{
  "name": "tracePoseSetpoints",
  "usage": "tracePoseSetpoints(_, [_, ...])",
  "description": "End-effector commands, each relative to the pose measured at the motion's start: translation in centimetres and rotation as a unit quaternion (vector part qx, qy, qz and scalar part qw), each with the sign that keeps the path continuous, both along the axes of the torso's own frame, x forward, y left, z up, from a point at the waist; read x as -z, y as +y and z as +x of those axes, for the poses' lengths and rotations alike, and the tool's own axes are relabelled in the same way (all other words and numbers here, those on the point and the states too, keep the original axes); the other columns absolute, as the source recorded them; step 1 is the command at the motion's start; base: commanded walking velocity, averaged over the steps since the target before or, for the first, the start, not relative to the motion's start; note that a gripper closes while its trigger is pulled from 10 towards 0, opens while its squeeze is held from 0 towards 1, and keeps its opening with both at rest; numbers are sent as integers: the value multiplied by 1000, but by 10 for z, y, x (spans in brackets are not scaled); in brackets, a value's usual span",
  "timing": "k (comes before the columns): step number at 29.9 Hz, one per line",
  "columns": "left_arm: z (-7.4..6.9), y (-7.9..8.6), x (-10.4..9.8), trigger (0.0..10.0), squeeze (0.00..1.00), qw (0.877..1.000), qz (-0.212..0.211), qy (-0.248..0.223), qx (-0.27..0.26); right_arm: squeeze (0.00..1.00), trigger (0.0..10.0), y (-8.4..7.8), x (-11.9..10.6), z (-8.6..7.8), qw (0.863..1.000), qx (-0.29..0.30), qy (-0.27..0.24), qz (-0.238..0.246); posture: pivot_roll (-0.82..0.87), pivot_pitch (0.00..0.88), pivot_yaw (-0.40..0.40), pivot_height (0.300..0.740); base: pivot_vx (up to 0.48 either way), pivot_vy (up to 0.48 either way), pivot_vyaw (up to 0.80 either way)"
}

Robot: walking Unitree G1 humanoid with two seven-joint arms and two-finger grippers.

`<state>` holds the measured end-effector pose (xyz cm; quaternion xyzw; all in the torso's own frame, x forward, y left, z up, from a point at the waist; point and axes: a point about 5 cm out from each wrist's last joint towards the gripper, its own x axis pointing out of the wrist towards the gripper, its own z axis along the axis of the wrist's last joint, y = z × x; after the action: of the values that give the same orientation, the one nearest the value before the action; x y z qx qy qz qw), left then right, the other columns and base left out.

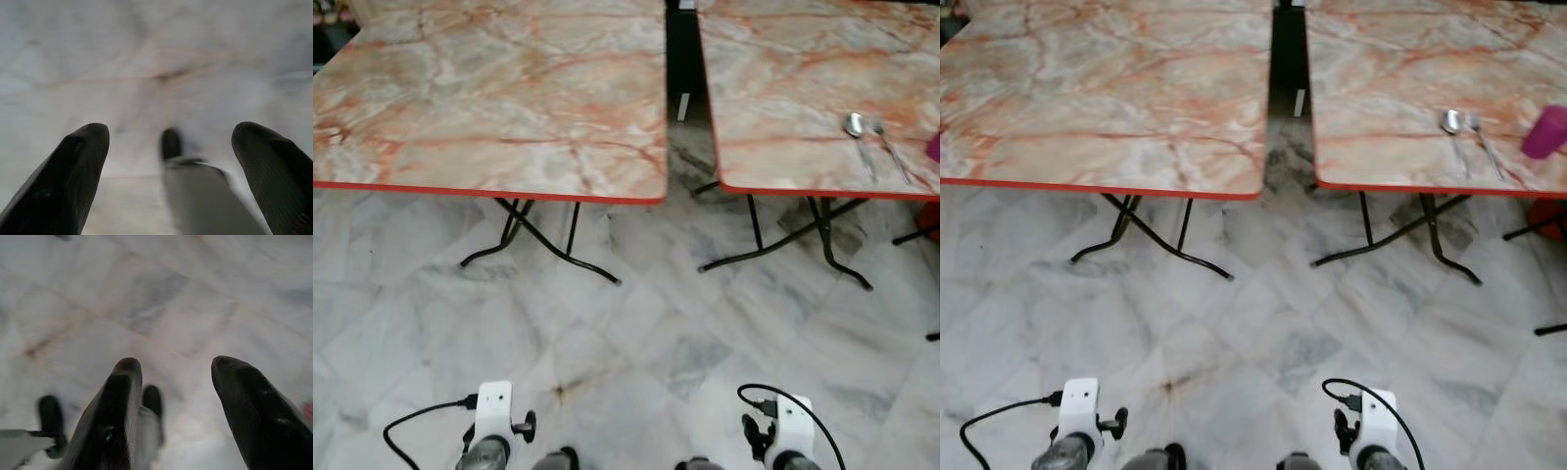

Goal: Setting the table

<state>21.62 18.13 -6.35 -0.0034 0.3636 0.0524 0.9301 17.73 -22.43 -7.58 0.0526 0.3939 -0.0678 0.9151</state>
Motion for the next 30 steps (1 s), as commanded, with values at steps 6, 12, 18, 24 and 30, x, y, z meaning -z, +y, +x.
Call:
tracePoseSetpoints(6, [-9,10,5,10000,0,1000,9,20,-2,0,10000,2,0,1,1000,0,0,3,-42,215,-18,740,422,0,0])
tracePoseSetpoints(12, [-8,9,4,10000,0,1000,7,19,0,0,10000,2,0,1,1000,2,1,3,-43,213,-17,740,428,0,0])
tracePoseSetpoints(18, [-7,7,4,10000,0,1000,8,17,4,0,10000,3,0,1,1000,2,0,4,-44,214,-15,740,427,0,0])
tracePoseSetpoints(24, [-5,3,3,10000,0,1000,11,16,10,0,10000,3,0,1,1000,2,1,5,-43,213,-16,740,266,-362,0])
tracePoseSetpoints(30, [-5,1,3,10000,0,1000,12,15,12,0,10000,3,0,1,1000,2,2,5,-44,213,-15,740,0,-436,0])
